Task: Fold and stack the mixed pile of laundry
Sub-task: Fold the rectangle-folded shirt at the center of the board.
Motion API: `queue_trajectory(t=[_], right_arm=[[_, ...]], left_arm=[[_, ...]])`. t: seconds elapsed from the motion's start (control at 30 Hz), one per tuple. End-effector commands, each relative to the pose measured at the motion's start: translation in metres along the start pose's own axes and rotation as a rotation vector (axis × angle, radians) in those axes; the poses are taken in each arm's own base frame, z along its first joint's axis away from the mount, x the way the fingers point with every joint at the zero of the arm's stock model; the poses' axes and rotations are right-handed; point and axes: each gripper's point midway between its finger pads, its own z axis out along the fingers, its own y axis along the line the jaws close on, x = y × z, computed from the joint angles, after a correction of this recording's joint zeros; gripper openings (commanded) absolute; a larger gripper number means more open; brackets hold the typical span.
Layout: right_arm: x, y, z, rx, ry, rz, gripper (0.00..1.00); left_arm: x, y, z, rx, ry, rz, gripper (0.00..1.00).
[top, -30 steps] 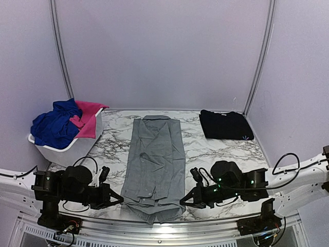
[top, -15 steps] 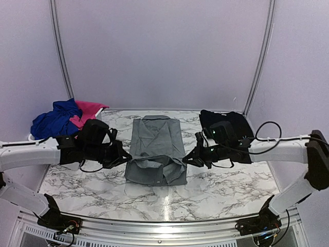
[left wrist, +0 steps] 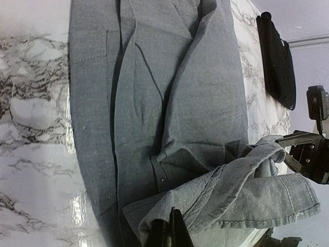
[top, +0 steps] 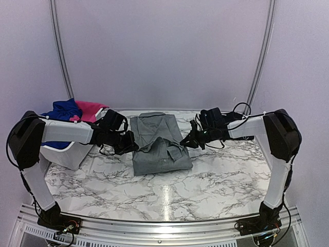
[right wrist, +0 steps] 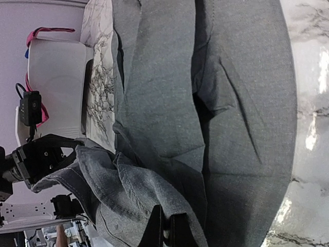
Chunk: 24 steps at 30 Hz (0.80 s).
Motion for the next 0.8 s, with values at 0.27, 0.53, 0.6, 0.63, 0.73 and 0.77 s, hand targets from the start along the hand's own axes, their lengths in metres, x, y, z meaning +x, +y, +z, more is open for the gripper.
queue_trajectory(t=[0.27,0.53,0.6,0.63,0.73,0.77], right_arm=[[-0.049,0.01,0.002,-0.09,-0.018,-0.071,0.0],[-0.062,-0.011,0.024,-0.092,-0.014,-0.057,0.0],[-0.064,-0.015,0.025,-0.087,-0.017,-0.051,0.0],[-0.065,-0.017,0.026,-0.085,-0.019,-0.049,0.0],[-0.071,-0.019,0.026,-0.086,-0.027,-0.049,0.0],[-0.075,-0.018,0.024,-0.087,-0.034,-0.048,0.0]], left_arm=[[-0.048,-0.01,0.021,0.041,-0.079,0.019,0.0],[-0.064,0.013,0.04,-0.026,-0.125,-0.004,0.0],[-0.067,0.016,0.044,-0.039,-0.134,-0.006,0.0],[-0.068,0.018,0.046,-0.043,-0.136,-0.009,0.0],[-0.072,0.019,0.052,-0.045,-0.138,-0.013,0.0],[-0.074,0.019,0.054,-0.044,-0.137,-0.014,0.0]])
